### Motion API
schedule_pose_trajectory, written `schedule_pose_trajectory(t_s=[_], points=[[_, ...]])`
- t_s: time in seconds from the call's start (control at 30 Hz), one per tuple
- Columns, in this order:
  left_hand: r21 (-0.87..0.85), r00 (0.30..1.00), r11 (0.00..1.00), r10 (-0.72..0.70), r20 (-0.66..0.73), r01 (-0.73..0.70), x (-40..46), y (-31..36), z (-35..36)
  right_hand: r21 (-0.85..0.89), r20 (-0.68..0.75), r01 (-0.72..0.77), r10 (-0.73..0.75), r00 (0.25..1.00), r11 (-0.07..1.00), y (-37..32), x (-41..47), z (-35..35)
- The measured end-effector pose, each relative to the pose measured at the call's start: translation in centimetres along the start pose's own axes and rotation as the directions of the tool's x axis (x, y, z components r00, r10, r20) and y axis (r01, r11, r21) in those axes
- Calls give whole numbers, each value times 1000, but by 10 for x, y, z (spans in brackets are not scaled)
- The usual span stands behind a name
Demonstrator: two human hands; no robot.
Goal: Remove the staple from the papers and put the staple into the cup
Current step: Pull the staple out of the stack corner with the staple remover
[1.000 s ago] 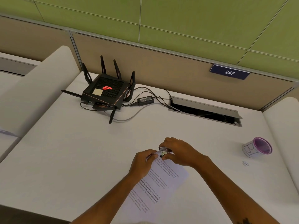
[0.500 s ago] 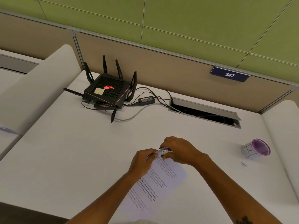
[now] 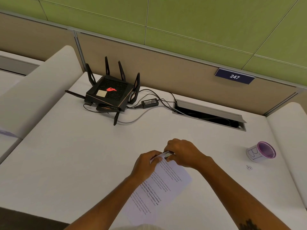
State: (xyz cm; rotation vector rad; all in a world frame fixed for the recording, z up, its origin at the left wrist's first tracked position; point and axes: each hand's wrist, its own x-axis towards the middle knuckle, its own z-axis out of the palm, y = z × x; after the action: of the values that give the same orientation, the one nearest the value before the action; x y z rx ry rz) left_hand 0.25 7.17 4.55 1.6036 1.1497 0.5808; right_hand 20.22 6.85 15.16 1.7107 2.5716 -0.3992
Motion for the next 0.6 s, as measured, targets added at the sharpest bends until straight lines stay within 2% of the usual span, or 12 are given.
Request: schedule_pose_trajectory(t_s=[0.23, 0.47, 0.6], points=[[-123, 991, 992, 8, 133, 9, 2, 9, -1, -7, -23, 17, -17, 1000, 1000, 2, 0, 3], [-176, 996, 984, 52, 69, -39, 1, 15, 2, -14, -40, 29, -30, 999, 999, 4, -1, 7], [-131, 997, 989, 70, 44, -64, 1, 14, 3, -18, -39, 28, -28, 999, 999, 3, -1, 10]])
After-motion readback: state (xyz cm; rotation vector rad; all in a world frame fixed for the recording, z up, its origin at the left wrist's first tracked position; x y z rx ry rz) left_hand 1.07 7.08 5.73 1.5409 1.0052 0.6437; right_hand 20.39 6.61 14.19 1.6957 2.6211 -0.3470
